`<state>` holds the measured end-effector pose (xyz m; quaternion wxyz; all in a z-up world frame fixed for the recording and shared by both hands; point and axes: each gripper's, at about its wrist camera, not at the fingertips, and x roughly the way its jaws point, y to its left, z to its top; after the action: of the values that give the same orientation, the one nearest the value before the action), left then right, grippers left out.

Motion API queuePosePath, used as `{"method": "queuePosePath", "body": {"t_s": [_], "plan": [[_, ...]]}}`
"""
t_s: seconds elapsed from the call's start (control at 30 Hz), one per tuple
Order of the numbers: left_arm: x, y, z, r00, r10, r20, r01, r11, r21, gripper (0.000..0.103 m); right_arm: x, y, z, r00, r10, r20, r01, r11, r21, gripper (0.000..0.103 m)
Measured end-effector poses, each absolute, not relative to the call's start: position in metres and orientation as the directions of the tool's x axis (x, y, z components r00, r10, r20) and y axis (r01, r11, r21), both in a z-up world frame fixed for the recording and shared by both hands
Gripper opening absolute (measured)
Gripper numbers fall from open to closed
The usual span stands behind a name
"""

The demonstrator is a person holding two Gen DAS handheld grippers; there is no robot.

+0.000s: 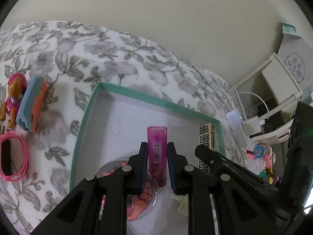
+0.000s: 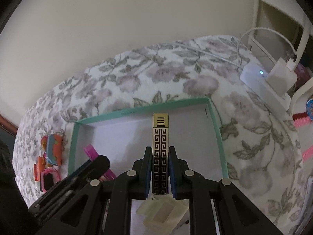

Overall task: Organize rigid objects
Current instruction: 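Carry the pink tube and gold bar into the tray and open both tools, then move both tools back over the remaining toys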

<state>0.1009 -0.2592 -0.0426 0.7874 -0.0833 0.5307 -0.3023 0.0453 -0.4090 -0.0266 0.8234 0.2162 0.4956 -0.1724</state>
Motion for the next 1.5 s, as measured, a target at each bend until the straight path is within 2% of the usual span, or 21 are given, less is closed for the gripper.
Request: {"method": "queuePosePath", "body": {"t_s": [0.63, 1.03, 1.1, 1.2, 1.27, 1.37, 1.4, 1.43, 1.5], "plan": [[0.107, -0.257, -0.034, 0.234, -0.567, -0.789, 0.352, 0.806, -0.475, 0.023, 0.049, -0.405, -0.019, 0.436, -0.106, -0.893, 0.491, 0.860, 0.138, 0.018], [0.126, -0.222, -0.014, 0.341, -0.381, -0.859, 0.252, 0.918, -0.307, 0.058, 0.055, -0.392, -0.003, 0.470, -0.120, -0.874, 0.464, 0.877, 0.129, 0.018], [0.126, -0.219, -0.013, 0.352, -0.358, -0.865, 0.245, 0.927, -0.283, 0.068, 0.057, -0.390, -0.004, 0.464, -0.127, -0.877, 0.459, 0.881, 0.115, 0.020], [0.128, -0.216, -0.010, 0.390, -0.308, -0.868, 0.233, 0.945, -0.230, 0.080, 0.059, -0.387, -0.005, 0.458, -0.142, -0.877, 0.453, 0.886, 0.093, 0.027], [0.129, -0.214, -0.009, 0.413, -0.279, -0.867, 0.222, 0.954, -0.202, 0.081, 0.059, -0.386, -0.003, 0.463, -0.151, -0.874, 0.454, 0.887, 0.087, 0.041], [0.131, -0.209, -0.007, 0.426, -0.263, -0.866, 0.206, 0.960, -0.190, 0.083, 0.060, -0.385, -0.001, 0.472, -0.156, -0.868, 0.455, 0.886, 0.088, 0.050], [0.133, -0.206, -0.006, 0.430, -0.261, -0.864, 0.198, 0.961, -0.192, 0.087, 0.060, -0.385, -0.001, 0.474, -0.159, -0.866, 0.455, 0.886, 0.087, 0.053], [0.132, -0.204, -0.005, 0.434, -0.260, -0.862, 0.194, 0.962, -0.192, 0.089, 0.060, -0.385, 0.000, 0.477, -0.165, -0.863, 0.456, 0.886, 0.082, 0.060], [0.134, -0.200, -0.003, 0.447, -0.253, -0.858, 0.181, 0.965, -0.190, 0.090, 0.061, -0.383, 0.000, 0.484, -0.177, -0.857, 0.454, 0.888, 0.073, 0.063]]}}
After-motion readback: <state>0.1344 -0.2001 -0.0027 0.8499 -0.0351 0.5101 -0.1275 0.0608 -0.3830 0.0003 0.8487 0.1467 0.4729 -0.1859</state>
